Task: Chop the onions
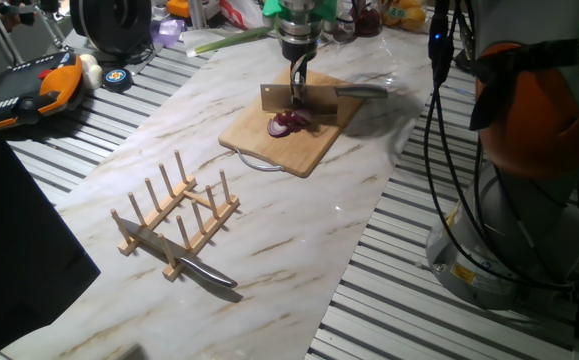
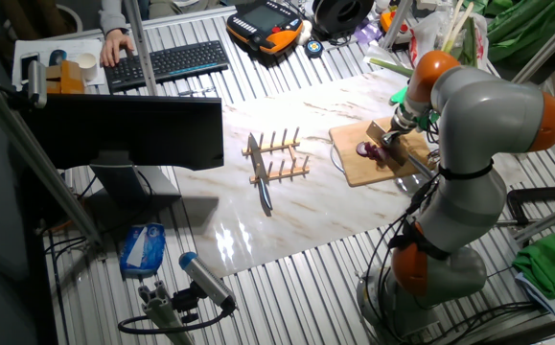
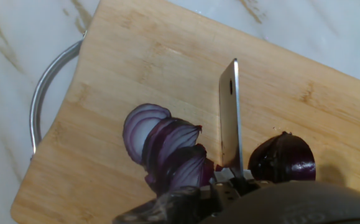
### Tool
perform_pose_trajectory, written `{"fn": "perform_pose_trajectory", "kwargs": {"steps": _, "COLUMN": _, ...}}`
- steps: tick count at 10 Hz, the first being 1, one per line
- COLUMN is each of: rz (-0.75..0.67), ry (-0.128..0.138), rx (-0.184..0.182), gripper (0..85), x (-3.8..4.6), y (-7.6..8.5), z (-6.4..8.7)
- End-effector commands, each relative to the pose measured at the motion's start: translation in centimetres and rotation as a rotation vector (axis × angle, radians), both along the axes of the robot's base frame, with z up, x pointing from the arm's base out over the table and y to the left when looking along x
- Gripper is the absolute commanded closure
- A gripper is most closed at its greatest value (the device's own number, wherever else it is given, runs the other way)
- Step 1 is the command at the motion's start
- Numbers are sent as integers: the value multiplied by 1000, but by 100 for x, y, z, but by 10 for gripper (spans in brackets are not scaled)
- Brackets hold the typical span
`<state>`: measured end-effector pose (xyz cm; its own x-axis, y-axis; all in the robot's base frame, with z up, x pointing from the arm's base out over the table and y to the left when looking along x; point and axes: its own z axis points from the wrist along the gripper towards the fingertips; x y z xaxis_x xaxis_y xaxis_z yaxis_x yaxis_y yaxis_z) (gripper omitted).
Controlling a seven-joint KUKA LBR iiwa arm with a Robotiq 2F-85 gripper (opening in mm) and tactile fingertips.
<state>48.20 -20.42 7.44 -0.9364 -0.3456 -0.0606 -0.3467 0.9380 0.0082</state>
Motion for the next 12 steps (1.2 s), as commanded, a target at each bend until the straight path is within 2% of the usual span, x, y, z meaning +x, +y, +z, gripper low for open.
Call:
{"fn": "perform_pose_trajectory", "kwargs": {"steps": 1, "rz": -2, "ry": 5, "rx": 7, "gripper": 843, "x": -5, "y": 3, "z": -12}}
{"fn": "perform_pose_trajectory", "kwargs": {"steps": 5, "rz": -20, "ry": 29, "rx": 31, "gripper": 843, "x": 5, "y": -19, "z": 67}}
{"fn": "perform_pose_trajectory", "kwargs": {"steps": 6, "rz": -28, "ry": 38, "rx": 46, "gripper": 843, "x": 12, "y": -6, "z": 71}}
{"fn": "perform_pose_trajectory", "kwargs": {"steps": 12, "rz": -40, "ry": 59, "rx": 64, "gripper": 843, "x": 19, "y": 129, "z": 95}}
